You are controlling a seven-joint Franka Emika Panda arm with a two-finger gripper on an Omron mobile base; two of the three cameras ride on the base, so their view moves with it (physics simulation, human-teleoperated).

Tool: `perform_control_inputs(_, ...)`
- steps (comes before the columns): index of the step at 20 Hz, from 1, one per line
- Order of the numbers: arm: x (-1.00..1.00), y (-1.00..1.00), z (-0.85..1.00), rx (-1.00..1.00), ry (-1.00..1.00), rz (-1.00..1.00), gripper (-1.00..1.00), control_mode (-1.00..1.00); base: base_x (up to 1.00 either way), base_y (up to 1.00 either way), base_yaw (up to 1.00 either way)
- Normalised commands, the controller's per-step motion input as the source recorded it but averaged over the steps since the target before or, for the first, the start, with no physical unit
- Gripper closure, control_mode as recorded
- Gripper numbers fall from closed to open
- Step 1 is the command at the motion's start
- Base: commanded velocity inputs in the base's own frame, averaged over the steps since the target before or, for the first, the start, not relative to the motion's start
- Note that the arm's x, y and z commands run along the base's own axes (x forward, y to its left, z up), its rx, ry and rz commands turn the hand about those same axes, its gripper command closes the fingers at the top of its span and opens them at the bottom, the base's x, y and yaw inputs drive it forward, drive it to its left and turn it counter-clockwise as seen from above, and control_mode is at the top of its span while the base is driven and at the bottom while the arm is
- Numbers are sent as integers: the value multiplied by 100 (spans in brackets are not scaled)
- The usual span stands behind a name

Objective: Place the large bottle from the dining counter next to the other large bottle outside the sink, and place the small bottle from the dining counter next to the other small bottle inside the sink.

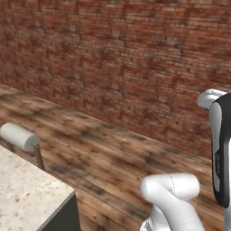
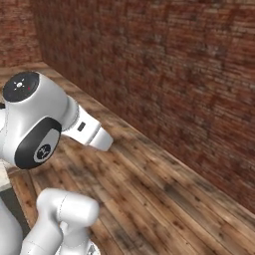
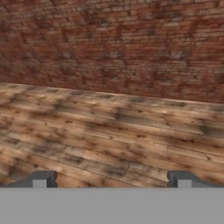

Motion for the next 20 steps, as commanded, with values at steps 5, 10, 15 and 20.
perform_control_inputs(5, 0, 0, 0, 0, 0, 0, -100, 100, -10, 0, 25)
perform_control_inputs(10, 0, 0, 0, 0, 0, 0, -100, 100, -11, 0, 25)
perform_control_inputs(15, 0, 0, 0, 0, 0, 0, -100, 100, -11, 0, 25)
perform_control_inputs(20, 0, 0, 0, 0, 0, 0, -100, 100, -12, 0, 25)
